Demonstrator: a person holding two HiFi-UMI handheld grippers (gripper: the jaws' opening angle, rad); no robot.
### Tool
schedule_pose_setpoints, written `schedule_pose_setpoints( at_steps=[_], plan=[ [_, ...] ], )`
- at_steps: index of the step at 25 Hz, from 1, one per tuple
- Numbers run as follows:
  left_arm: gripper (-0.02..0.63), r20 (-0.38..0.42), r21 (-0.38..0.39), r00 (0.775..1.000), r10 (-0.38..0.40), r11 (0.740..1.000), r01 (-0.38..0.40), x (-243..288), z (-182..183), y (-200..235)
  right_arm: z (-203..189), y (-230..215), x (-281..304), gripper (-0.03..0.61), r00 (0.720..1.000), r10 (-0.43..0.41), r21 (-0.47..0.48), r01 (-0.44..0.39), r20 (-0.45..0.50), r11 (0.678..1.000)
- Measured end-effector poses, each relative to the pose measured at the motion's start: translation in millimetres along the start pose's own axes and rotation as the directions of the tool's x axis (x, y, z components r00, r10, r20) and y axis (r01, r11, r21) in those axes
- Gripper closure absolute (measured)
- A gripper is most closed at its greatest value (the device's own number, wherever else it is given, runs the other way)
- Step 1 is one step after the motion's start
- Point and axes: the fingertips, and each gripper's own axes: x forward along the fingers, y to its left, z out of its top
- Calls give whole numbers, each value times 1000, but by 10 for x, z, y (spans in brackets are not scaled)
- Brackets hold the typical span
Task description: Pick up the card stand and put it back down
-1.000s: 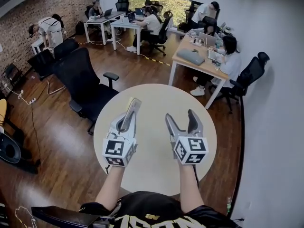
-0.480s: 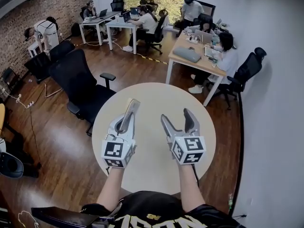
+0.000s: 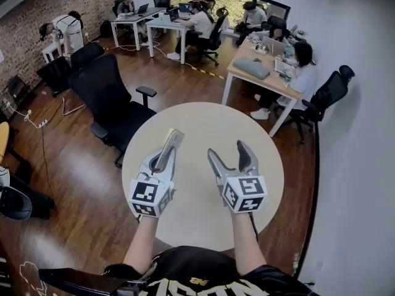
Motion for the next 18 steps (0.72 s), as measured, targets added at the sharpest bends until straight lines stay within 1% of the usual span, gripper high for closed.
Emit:
schedule_pose_setpoints(
  at_steps=[4,6,11,14,18],
  plan=[
    [594,-65,-70,998,-1,998,-4,-106,-176,122,-98,157,105,189,999,42,11,-41,-28,999],
    [594,-93,-77,996,16,997,-23,-200,-290,212,-162,268,163,189,997,64,18,-63,-44,998],
    [595,-135,-99,988,69,992,-83,-421,-587,434,-380,506,314,189,988,125,35,-123,-87,992],
    [595,-155,-124,981,114,983,-134,-581,-711,655,-497,698,430,189,981,160,45,-156,-113,987],
    [595,-200,-135,969,145,975,-174,-805,-966,927,-718,950,583,189,966,206,60,-199,-156,978]
  ],
)
